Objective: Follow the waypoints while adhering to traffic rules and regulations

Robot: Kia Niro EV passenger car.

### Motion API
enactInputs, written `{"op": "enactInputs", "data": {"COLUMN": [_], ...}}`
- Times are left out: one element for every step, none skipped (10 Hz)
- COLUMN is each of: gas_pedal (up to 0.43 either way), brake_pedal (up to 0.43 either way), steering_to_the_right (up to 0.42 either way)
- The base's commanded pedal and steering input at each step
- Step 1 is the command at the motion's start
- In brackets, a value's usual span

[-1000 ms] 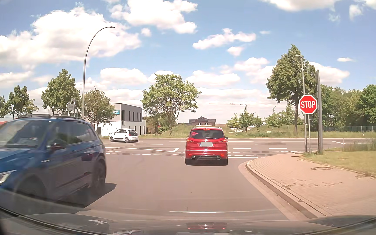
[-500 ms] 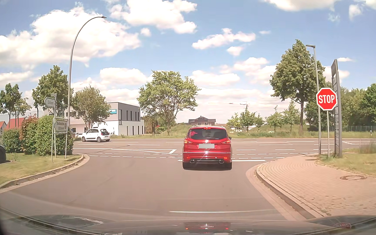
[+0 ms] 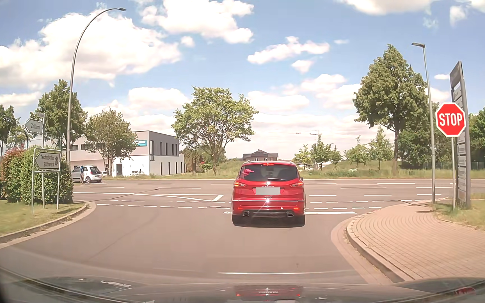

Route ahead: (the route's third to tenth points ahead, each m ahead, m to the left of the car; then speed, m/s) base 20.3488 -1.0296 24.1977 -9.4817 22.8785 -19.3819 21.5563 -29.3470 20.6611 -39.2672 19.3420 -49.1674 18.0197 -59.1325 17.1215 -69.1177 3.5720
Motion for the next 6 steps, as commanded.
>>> {"op": "enactInputs", "data": {"gas_pedal": [0.000, 0.000, 0.000, 0.000, 0.000, 0.000], "brake_pedal": [0.122, 0.134, 0.134, 0.140, 0.152, 0.165], "steering_to_the_right": [0.001, 0.001, 0.002, 0.004, 0.006, 0.009]}}
